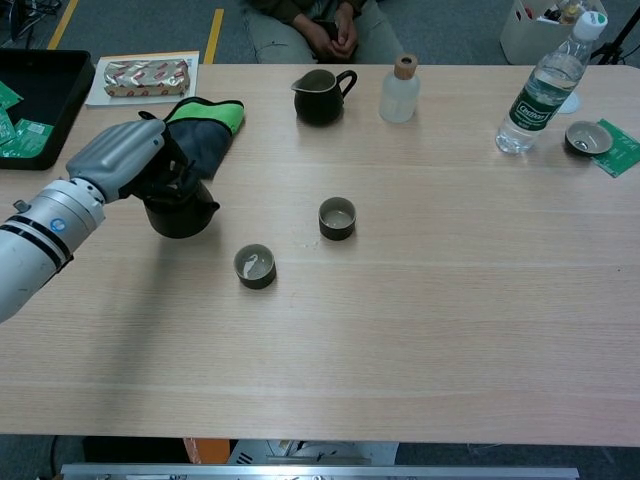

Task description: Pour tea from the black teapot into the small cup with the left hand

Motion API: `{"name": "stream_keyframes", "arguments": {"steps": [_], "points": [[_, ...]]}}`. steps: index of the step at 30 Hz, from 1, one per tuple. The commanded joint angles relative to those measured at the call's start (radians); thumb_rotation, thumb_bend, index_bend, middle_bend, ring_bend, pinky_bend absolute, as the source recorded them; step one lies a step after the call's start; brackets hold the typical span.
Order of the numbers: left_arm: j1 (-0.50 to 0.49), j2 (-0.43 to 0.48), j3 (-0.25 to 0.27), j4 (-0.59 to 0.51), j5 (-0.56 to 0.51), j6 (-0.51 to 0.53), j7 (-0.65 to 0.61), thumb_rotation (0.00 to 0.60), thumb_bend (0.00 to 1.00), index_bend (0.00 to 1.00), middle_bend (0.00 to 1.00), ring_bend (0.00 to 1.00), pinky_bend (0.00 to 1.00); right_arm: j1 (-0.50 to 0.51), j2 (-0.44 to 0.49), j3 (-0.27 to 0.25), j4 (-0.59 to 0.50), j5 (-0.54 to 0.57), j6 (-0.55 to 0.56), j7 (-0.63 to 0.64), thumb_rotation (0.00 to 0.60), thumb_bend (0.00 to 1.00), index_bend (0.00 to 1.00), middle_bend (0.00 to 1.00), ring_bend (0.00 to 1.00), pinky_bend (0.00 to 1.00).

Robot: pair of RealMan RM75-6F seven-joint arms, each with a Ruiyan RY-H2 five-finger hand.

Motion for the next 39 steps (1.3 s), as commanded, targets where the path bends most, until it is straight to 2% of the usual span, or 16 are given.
{"name": "stream_keyframes", "arguments": {"steps": [1,10,25,32,36,39], "points": [[0.014,0.003,0.015,0.037,-0.002,0.004,-0.033,0.6,0.47,0.95,1.0,0.89,0.2,0.001,-0.001,0.0,-0.001,0.0,-0.001,-0.002,0.6,0.11,0.27,0.36,0.29,0.32],[0.043,-0.019,0.044,0.127,0.0,0.01,-0.115,0.6,0.47,0.95,1.0,0.89,0.2,0.003,0.0,0.0,-0.006,-0.001,-0.002,-0.008,0.6,0.11,0.27,0.36,0.29,0.32],[0.051,-0.056,0.054,0.199,-0.013,-0.01,-0.157,0.6,0.47,0.93,1.0,0.87,0.2,0.003,0.003,0.001,-0.012,0.003,-0.001,-0.011,0.6,0.11,0.27,0.36,0.29,0.32],[0.053,-0.055,0.055,0.199,-0.008,-0.007,-0.157,0.589,0.47,0.87,0.96,0.77,0.2,0.002,0.003,0.0,-0.011,0.003,0.0,-0.01,0.6,0.11,0.27,0.36,0.29,0.32],[0.051,-0.042,0.054,0.18,-0.021,-0.015,-0.14,0.505,0.47,0.81,0.85,0.66,0.2,0.003,0.001,0.0,-0.01,0.004,-0.002,-0.011,0.6,0.11,0.27,0.36,0.29,0.32],[0.051,-0.033,0.053,0.162,-0.034,-0.022,-0.13,0.403,0.46,0.74,0.75,0.57,0.2,0.004,0.0,0.001,-0.009,0.003,-0.003,-0.011,0.6,0.11,0.27,0.36,0.29,0.32]]}}
